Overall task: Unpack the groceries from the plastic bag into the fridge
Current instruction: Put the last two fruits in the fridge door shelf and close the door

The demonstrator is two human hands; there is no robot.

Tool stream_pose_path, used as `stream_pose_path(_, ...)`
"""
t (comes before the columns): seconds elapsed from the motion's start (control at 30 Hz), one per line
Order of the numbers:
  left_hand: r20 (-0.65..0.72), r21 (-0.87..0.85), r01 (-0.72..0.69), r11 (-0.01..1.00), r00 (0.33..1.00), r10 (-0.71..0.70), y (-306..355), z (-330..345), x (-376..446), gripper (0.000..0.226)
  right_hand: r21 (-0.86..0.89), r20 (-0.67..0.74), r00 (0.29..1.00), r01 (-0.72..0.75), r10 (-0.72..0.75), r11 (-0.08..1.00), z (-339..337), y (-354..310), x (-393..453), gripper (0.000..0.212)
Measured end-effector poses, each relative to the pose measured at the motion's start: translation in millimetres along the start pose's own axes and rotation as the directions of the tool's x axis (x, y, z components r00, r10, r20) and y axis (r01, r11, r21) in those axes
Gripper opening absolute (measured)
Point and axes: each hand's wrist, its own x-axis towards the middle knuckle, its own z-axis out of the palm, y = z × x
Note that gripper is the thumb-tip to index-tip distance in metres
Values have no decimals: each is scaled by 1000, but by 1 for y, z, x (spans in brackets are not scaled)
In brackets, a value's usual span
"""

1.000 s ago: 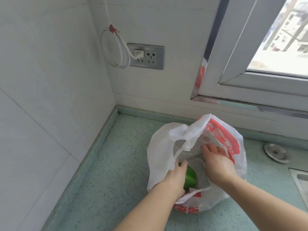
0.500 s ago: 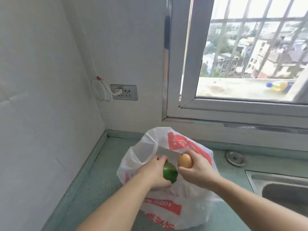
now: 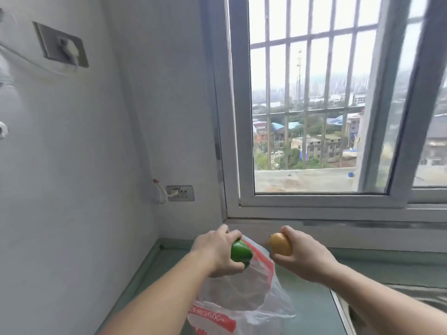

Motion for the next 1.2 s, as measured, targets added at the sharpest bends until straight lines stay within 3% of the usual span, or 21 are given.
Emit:
stream_pose_path(0.23, -105, 0, -240, 971, 966, 238, 52, -25, 0, 65, -79, -188, 969, -176, 158, 981, -69, 22, -63, 47)
stream_pose_path(0.47, -184, -229, -476, 849, 878, 442, 120, -19, -8, 58, -107, -381, 856, -417, 350, 902, -107, 30, -156, 51)
stream_pose_path(0.7, -264, -319, -632, 707, 775, 574, 204, -24, -46, 52, -155, -484, 756, -571, 442, 807, -143, 29, -254, 49)
stream_pose_path(0.97, -323, -277, -788, 550, 616, 719, 316, -38, -120, 55, -143, -591, 635, -690, 498, 710, -190, 31, -382, 56)
stream_pose_path(1.2, -336, -254, -891, 375, 445, 830, 449, -52, -243, 55, -2, -669, 448, -799, 593, 601, -243, 34, -546, 52)
